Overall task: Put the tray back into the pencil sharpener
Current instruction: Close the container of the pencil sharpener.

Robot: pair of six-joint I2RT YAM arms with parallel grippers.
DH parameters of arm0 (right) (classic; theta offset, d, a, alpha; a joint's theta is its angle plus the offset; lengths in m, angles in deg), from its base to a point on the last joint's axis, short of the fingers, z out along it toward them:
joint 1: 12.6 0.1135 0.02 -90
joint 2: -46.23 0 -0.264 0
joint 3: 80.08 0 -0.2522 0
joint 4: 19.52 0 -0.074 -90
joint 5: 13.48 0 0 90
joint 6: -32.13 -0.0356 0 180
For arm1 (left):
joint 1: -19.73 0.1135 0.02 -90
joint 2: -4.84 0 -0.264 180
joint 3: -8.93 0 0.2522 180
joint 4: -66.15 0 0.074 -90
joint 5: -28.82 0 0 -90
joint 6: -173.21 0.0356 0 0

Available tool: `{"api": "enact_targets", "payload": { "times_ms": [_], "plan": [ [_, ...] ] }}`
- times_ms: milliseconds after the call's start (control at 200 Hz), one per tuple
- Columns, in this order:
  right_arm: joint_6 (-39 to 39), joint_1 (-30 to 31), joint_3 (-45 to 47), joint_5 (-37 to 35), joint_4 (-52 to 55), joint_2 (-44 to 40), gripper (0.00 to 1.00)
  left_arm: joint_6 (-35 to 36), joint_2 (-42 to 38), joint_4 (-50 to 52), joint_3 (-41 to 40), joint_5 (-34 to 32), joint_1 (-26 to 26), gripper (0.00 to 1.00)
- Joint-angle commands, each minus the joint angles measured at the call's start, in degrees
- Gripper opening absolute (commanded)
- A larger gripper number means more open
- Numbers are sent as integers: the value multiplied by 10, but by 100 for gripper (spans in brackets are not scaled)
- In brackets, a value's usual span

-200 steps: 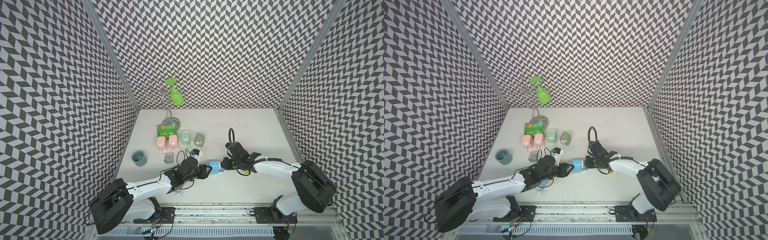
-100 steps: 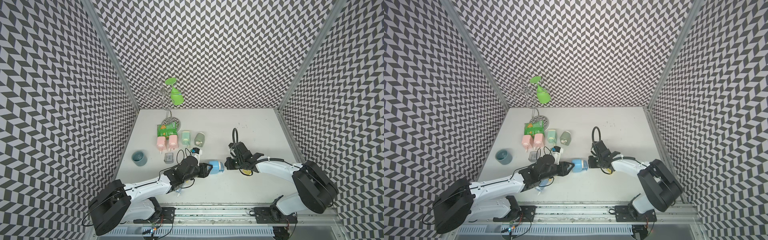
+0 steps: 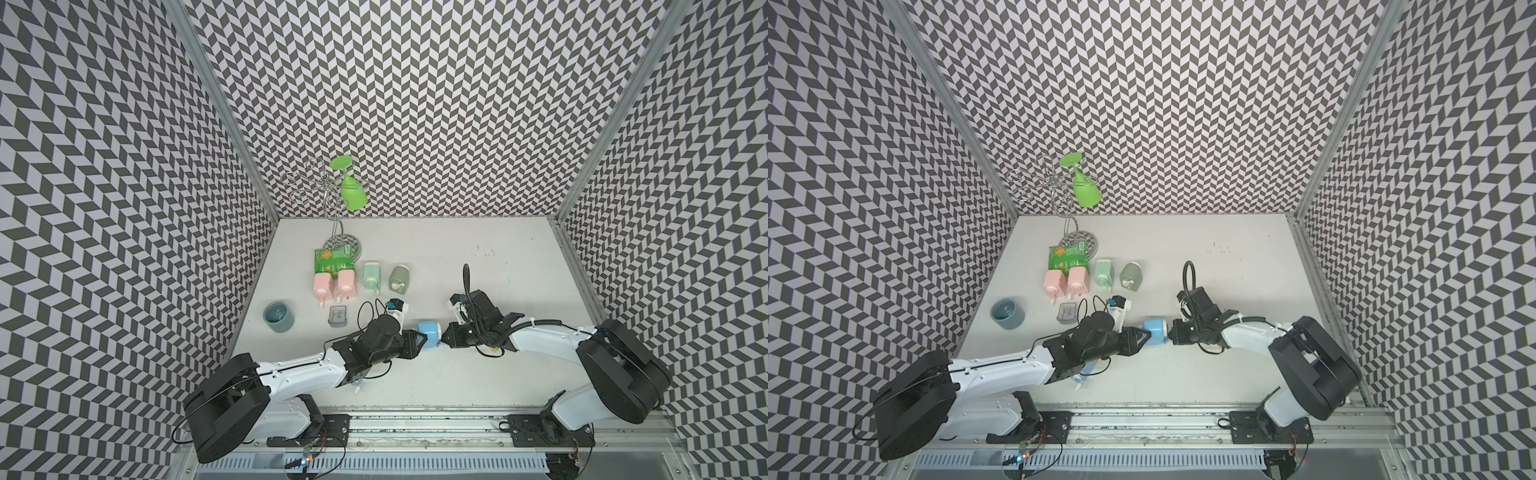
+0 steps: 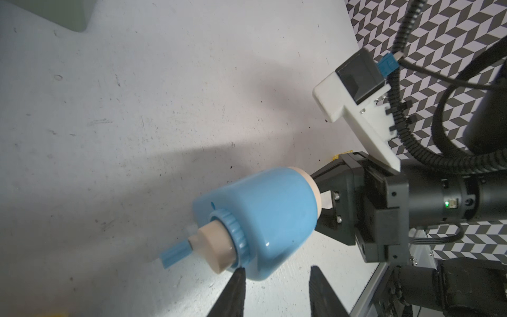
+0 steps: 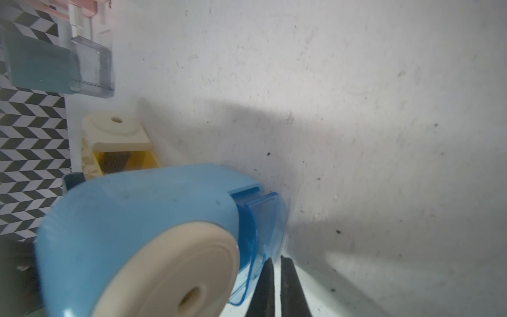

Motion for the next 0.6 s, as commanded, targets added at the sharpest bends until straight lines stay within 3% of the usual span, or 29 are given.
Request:
{"api": "enact_targets", "payload": {
  "times_ms": [0,396,591],
  "plan": [
    [-9,4,0,14,-42,8,9,1,4,-15,20,-5,-5,40],
    [-18,6,2,16,-55,15,9,5,1,-5,23,-11,-7,39],
    [-20,-11,13,-23,-41,-3,10,19,-59,74,49,-69,-24,41]
  ]
}}
